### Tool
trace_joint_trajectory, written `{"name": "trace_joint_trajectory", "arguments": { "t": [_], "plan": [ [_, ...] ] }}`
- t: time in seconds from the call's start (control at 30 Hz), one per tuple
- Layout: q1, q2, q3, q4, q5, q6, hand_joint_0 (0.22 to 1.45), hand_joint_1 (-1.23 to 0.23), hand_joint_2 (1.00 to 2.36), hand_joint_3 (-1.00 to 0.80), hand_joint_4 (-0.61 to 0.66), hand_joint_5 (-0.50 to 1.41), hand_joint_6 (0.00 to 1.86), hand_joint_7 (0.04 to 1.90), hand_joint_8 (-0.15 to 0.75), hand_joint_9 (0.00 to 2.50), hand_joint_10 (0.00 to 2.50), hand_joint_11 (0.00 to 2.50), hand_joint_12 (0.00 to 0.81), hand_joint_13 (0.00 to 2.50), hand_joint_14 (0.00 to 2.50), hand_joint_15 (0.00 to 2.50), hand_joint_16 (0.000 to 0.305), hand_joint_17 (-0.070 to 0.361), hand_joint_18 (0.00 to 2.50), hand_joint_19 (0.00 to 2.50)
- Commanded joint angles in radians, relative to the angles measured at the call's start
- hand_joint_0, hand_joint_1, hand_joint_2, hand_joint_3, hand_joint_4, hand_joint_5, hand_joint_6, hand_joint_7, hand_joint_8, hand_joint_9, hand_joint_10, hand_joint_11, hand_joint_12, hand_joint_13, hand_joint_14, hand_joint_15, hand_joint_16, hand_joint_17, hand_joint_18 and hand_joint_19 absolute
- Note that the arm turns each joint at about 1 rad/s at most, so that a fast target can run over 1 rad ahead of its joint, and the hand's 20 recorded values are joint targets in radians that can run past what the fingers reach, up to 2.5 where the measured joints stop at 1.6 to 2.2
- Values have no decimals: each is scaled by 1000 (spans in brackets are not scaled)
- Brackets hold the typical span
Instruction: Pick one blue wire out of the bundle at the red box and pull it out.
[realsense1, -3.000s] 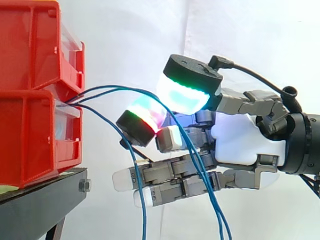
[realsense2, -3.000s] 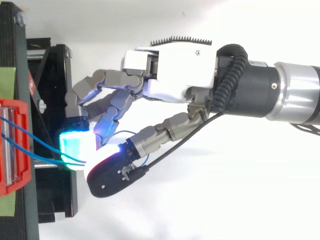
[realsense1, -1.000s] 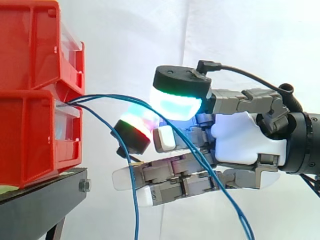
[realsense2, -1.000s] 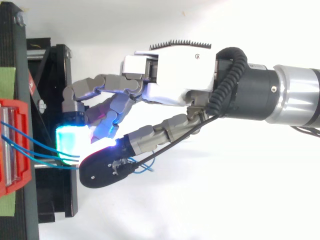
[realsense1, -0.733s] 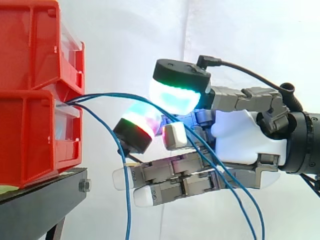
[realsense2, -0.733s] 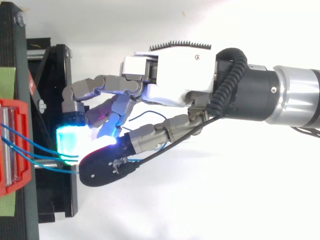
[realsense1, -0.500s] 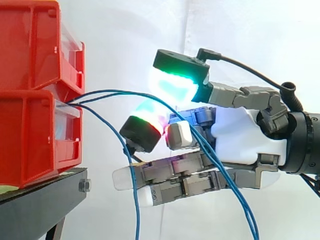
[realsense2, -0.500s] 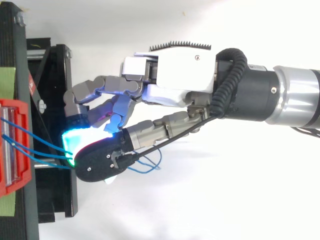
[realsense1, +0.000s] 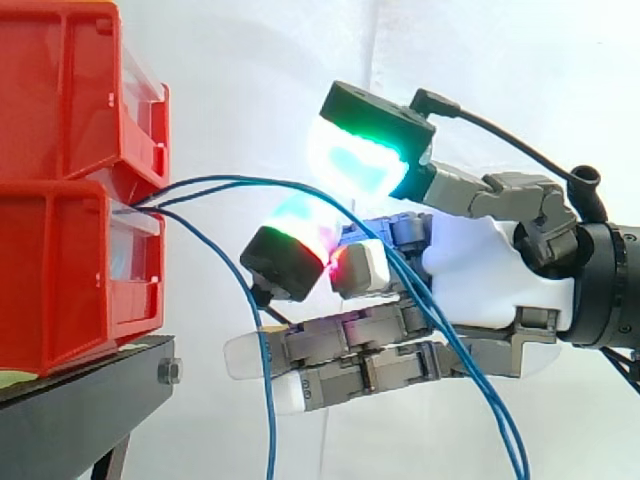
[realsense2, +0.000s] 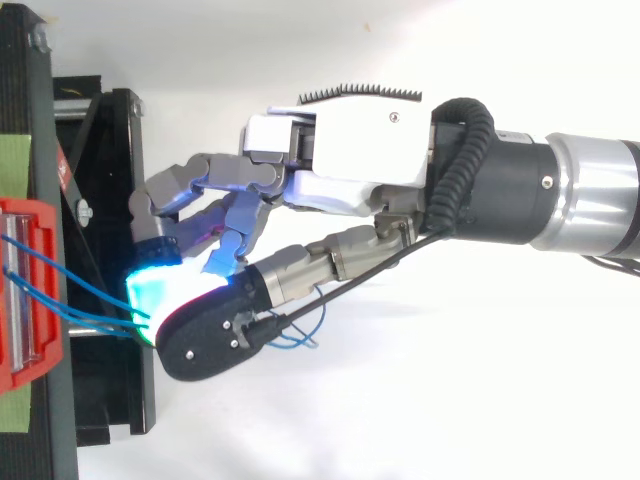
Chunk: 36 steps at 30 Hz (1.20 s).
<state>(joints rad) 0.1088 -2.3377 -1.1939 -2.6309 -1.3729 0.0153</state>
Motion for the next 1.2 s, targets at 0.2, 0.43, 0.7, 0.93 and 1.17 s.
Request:
{"name": "trace_joint_trajectory", "arguments": {
  "t": [0.2, 0.43, 0.7, 0.93, 1.17],
  "plan": [
    [0, 0, 0, 0, 0, 0, 577, -819, 1011, -247, 154, -143, 842, 1012, 257, 1094, 23, 754, 399, 569, 15, 364, 61, 136, 386, 377],
    [0, 0, -1, -1, 0, 5, 568, -808, 1007, -126, 169, -134, 823, 958, 277, 1115, 21, 724, 429, 584, 13, 352, 68, 152, 426, 364],
    [0, 0, 0, 0, 0, 5, 568, -787, 1072, -108, 167, -120, 792, 965, 295, 1103, 19, 643, 443, 594, 13, 339, 71, 161, 452, 342],
    [0, 1, 0, -1, 0, 5, 512, -677, 1296, -149, 232, -89, 661, 1066, 299, 1098, 19, 594, 453, 597, 12, 343, 74, 166, 455, 355],
    [3, 0, 0, -1, 0, 5, 527, -660, 1144, -184, 226, -79, 629, 1126, 305, 1108, 16, 602, 454, 599, 12, 336, 74, 167, 445, 354]
  ]
}}
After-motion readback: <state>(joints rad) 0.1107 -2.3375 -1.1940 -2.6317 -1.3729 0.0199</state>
